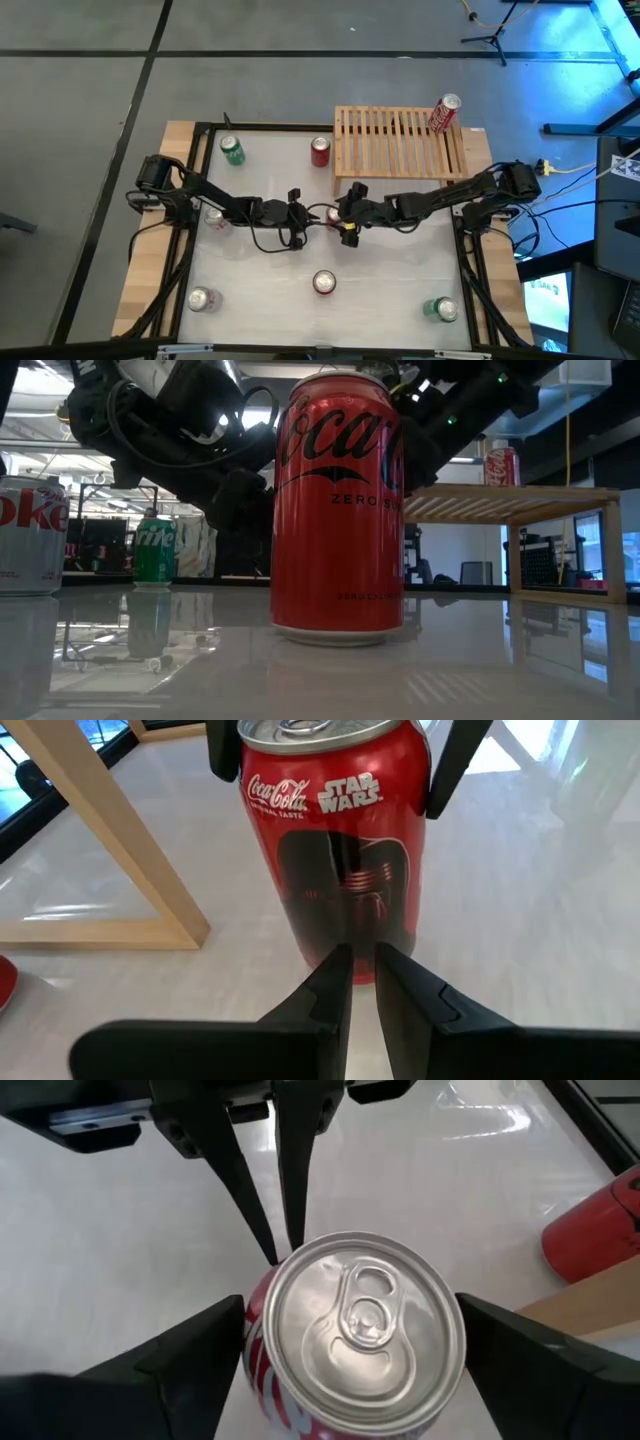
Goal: Place canned beverage on shelf
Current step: Put the red white soda can on the shelf aligned with the other red white soda can
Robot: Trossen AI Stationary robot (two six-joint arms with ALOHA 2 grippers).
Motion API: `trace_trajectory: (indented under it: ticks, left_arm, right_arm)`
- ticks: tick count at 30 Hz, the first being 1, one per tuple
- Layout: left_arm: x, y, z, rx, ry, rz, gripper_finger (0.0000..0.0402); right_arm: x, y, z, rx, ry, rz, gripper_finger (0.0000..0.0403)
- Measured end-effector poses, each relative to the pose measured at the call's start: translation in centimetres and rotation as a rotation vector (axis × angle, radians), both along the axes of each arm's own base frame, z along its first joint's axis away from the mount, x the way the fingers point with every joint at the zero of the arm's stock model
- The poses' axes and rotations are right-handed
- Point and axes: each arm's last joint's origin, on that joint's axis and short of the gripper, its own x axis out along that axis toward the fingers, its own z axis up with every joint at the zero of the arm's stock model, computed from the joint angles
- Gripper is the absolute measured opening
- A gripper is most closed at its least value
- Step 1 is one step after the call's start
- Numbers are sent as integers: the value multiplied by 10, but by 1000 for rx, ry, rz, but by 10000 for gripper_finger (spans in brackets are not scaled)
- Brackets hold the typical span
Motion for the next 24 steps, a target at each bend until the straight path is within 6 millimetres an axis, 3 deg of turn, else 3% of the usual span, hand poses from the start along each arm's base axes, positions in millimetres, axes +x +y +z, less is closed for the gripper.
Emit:
trace_trajectory:
  ticks: [6, 12, 17, 24]
  left_arm:
    - [0, 0, 0, 0, 0, 0, 40]
    - [0, 0, 0, 0, 0, 0, 40]
    - [0, 0, 0, 0, 0, 0, 40]
    - [0, 0, 0, 0, 0, 0, 40]
  right_arm:
    - [0, 0, 0, -6, 0, 1, 274]
    - [-7, 4, 9, 3, 8, 27, 274]
    - [-28, 9, 39, 31, -34, 41, 274]
    - [-76, 1, 90, 79, -68, -23, 274]
